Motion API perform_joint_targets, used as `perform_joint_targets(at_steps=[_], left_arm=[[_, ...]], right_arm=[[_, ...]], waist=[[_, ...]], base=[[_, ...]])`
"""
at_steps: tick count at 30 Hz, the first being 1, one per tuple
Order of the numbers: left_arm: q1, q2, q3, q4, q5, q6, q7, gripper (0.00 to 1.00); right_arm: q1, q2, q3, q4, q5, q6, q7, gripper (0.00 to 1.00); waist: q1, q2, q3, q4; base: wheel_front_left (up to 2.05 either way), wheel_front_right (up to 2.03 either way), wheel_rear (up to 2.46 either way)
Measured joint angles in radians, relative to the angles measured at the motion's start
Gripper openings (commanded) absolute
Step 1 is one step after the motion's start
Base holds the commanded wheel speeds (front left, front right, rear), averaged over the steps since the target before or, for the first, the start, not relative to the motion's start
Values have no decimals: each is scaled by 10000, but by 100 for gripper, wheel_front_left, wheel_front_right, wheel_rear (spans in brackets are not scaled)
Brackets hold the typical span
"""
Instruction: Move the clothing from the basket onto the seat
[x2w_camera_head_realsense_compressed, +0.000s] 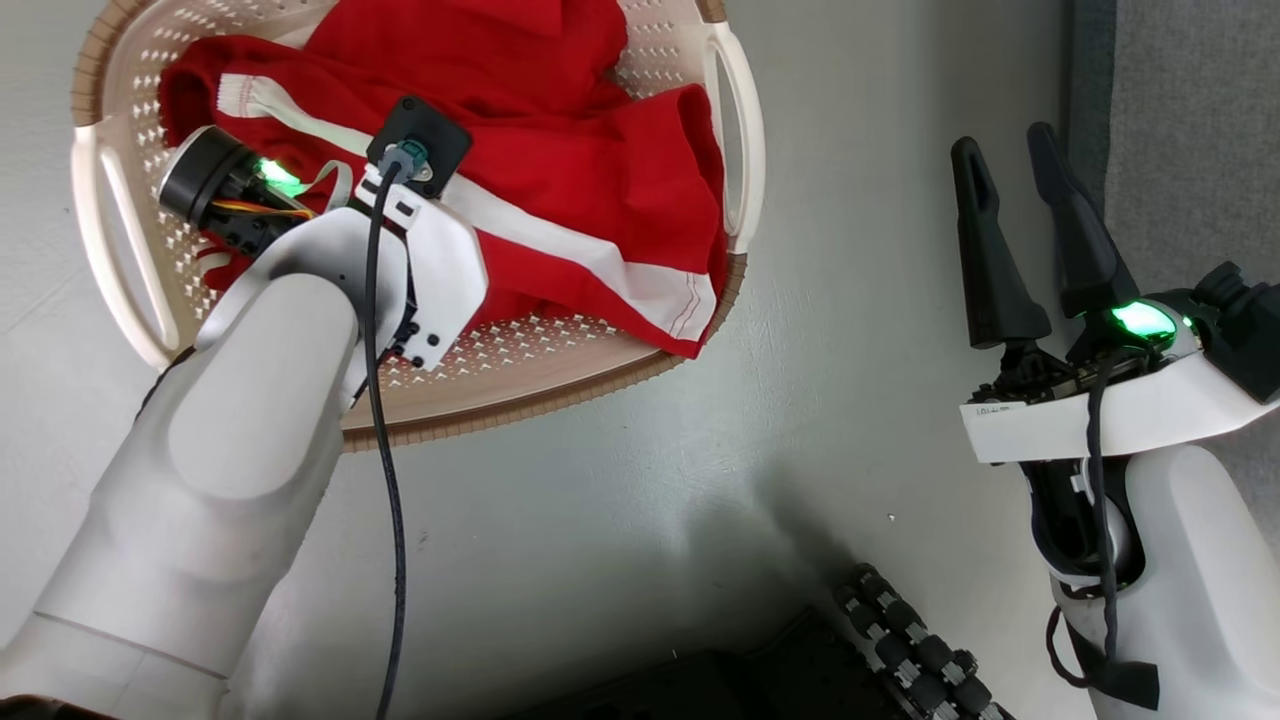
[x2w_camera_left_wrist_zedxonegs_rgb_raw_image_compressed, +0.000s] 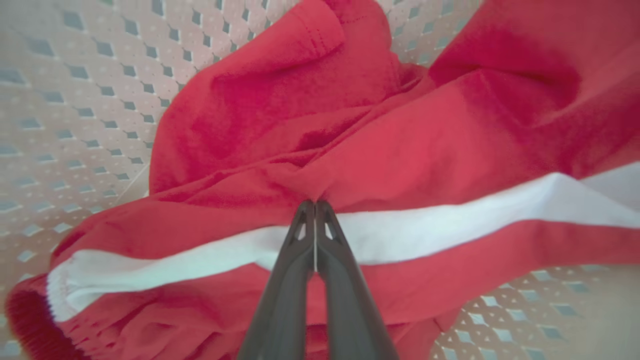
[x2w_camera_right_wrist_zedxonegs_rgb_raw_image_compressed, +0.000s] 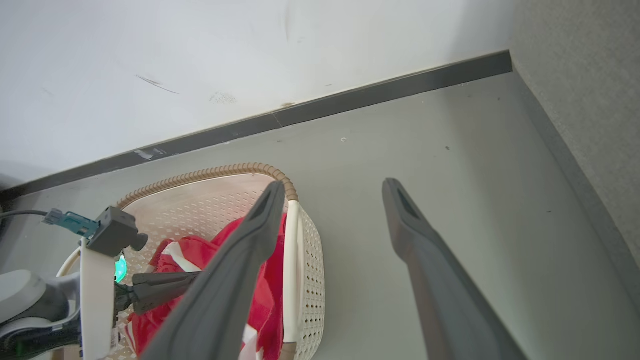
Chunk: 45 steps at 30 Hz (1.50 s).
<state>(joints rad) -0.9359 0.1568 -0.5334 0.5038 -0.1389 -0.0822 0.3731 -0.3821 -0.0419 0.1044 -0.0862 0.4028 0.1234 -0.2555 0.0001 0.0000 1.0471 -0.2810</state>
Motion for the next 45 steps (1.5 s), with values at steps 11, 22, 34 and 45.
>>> perform_joint_targets(at_steps=[11, 22, 34, 45], left_arm=[[151, -520, 155, -343, -671, -86, -794, 0], [757, -639, 428, -769, -1202, -96, -1875, 0], [1626, -740, 834, -1244, -1801, -98, -3060, 0], [2674, -834, 988, -1745, -2370, -176, -3939, 0]], right_arm=[[-174, -6, -391, 113, -351, 0, 0, 100], [-462, -19, -755, 242, -949, 0, 0, 100], [-578, -35, -976, 428, -1498, 0, -2, 100], [-476, -54, -734, 876, -2119, 0, -2, 100]], waist=[[0, 0, -389, 525], [0, 0, -952, 1195], [0, 0, -1824, 1845], [0, 0, -2974, 2455]], base=[[0, 0, 0], [0, 0, 0], [0, 0, 0], [0, 0, 0]])
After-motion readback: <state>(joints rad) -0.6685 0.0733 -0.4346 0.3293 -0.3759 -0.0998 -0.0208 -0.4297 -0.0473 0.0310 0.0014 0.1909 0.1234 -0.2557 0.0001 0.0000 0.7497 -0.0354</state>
